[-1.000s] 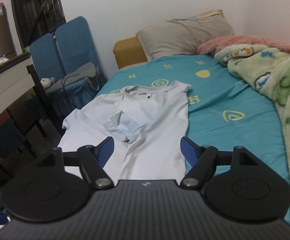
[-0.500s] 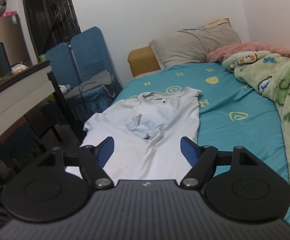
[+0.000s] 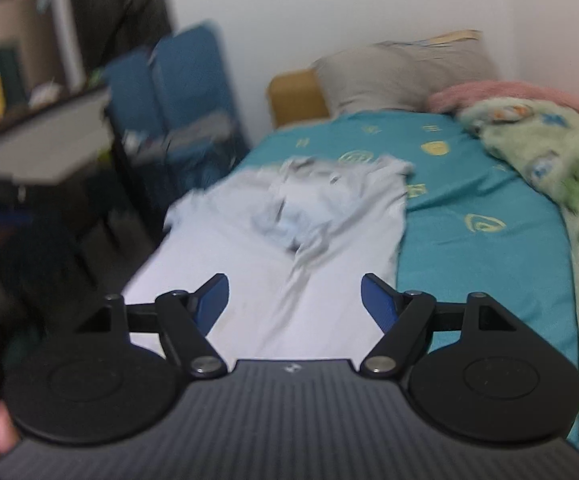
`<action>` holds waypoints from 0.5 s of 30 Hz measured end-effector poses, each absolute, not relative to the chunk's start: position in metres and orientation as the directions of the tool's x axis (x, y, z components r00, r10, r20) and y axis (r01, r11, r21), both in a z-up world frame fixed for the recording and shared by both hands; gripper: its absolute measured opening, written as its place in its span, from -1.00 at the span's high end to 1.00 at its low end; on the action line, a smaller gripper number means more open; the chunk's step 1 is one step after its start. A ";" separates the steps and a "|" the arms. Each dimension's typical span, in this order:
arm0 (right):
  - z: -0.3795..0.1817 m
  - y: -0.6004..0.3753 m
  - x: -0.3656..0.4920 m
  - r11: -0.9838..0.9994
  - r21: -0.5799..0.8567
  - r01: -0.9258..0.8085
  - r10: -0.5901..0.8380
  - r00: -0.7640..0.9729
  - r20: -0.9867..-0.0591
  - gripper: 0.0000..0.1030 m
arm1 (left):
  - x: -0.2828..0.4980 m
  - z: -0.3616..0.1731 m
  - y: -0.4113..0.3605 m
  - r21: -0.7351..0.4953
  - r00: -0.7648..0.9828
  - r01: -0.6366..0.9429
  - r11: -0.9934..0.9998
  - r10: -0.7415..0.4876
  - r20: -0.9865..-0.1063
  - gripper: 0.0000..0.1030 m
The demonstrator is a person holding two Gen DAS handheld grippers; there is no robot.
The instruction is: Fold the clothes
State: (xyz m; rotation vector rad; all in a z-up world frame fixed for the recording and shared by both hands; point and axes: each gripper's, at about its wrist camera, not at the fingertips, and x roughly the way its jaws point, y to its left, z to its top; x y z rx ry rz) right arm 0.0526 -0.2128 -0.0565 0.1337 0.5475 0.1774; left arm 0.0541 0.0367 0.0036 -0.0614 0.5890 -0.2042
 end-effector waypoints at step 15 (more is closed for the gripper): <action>-0.084 0.006 0.268 0.890 -0.019 -0.455 0.351 0.714 -0.606 -0.36 | 0.093 -0.032 0.138 -0.126 0.843 -0.051 0.991 -0.024 -0.538 -0.81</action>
